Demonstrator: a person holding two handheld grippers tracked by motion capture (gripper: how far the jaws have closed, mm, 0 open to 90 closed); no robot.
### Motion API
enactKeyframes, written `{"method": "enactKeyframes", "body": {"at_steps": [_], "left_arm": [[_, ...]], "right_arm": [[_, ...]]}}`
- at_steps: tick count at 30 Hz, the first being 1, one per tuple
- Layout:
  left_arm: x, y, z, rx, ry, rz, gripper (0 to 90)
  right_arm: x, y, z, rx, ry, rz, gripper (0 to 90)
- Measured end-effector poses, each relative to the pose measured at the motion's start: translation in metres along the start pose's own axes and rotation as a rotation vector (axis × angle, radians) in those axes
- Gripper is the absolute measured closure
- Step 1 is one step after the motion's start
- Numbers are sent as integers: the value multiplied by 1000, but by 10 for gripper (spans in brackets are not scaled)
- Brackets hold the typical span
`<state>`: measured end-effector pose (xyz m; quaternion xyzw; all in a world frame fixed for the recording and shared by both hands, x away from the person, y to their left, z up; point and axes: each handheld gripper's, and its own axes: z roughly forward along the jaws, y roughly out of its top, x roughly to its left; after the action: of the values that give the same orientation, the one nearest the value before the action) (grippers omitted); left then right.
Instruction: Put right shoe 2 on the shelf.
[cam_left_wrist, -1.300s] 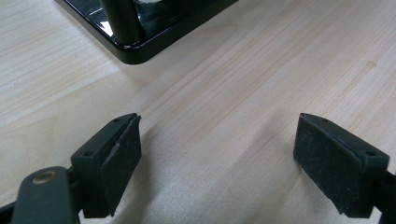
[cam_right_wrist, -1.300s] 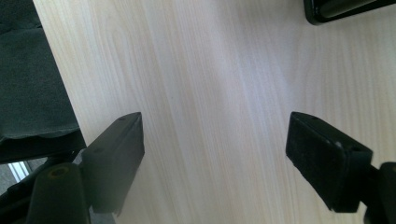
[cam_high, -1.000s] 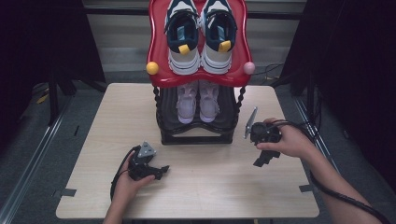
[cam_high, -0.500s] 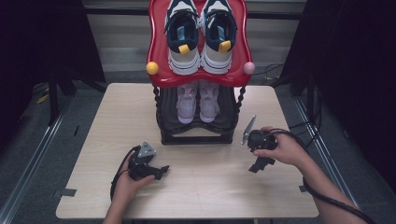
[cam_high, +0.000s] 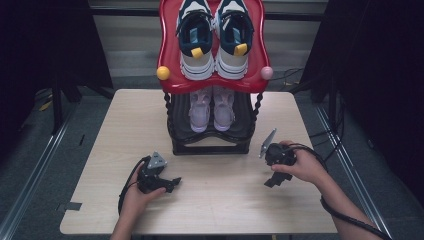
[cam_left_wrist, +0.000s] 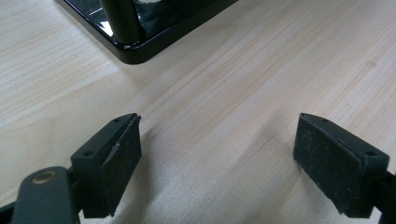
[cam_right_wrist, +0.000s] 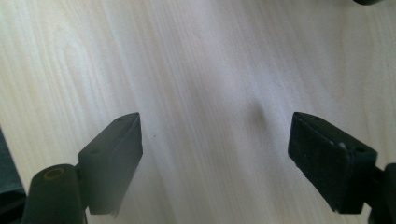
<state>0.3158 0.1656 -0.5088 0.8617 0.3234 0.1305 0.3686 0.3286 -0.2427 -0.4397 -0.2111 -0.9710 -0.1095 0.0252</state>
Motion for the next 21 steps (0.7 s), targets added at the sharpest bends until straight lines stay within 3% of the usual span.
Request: {"method": "enactKeyframes", "body": {"at_steps": [11,14,18,21], "left_arm": [[0,0,0,-4,2,1,147],[0,0,0,-1,0,0,147],[0,0,0,-8,3,5,147],[0,0,0,-5,6,5,148]], "right_arm": [[1,-6,13,-52,5,26,167],[2,-8,16,-70,-10,57,168],[0,-11,20,-112,-6,51,165],[1,-13,22,-114,-14,58,163]]}}
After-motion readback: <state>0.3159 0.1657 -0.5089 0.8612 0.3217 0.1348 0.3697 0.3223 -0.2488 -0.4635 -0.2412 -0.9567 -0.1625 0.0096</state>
